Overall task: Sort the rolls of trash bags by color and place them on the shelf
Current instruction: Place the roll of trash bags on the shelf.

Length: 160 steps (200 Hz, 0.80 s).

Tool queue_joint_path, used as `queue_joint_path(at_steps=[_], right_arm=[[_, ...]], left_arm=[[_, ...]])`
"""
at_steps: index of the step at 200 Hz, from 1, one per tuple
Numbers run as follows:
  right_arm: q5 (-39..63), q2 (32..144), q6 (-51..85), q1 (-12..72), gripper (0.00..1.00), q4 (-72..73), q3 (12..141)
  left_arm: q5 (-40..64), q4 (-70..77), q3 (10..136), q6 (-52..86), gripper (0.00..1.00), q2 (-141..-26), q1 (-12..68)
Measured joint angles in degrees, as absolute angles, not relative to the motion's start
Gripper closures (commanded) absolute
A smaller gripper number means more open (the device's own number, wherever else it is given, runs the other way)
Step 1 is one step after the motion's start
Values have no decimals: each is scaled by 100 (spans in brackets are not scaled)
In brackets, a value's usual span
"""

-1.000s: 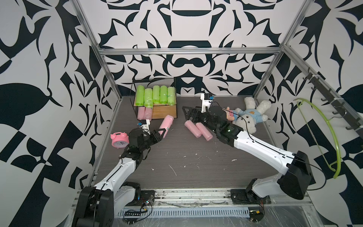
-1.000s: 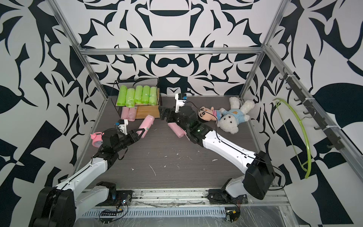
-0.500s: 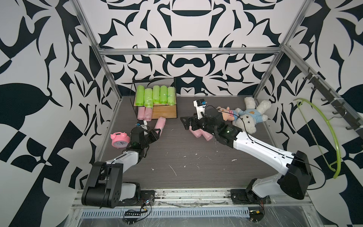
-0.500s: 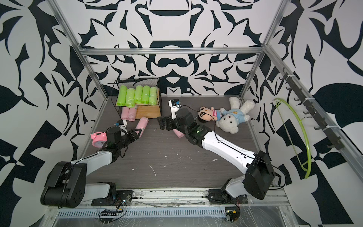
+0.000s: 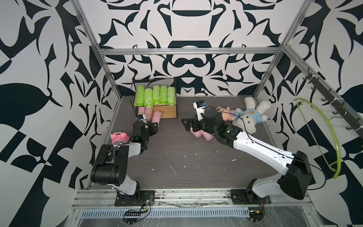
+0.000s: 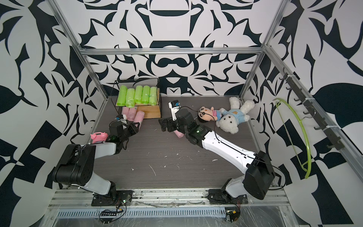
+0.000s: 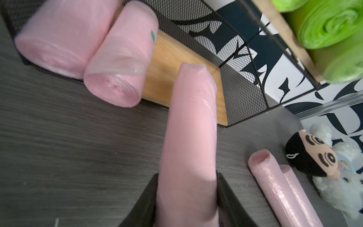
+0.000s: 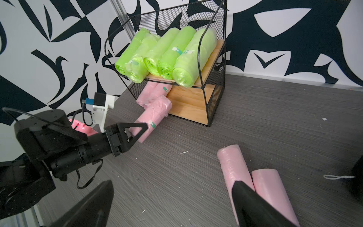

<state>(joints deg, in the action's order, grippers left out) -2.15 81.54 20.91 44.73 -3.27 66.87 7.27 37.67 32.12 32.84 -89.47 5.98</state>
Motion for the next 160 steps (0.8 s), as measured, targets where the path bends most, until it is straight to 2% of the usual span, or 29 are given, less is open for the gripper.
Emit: queue_joint_path(at_steps=[91, 160], right_arm=[[-235, 8130, 1994, 4473, 0, -320, 6514], [-235, 8125, 1997, 4473, 0, -329, 6388]], left_arm=[[263, 3859, 3944, 3361, 100, -9839, 585], [152, 3999, 4353, 3610, 85, -10451, 587]])
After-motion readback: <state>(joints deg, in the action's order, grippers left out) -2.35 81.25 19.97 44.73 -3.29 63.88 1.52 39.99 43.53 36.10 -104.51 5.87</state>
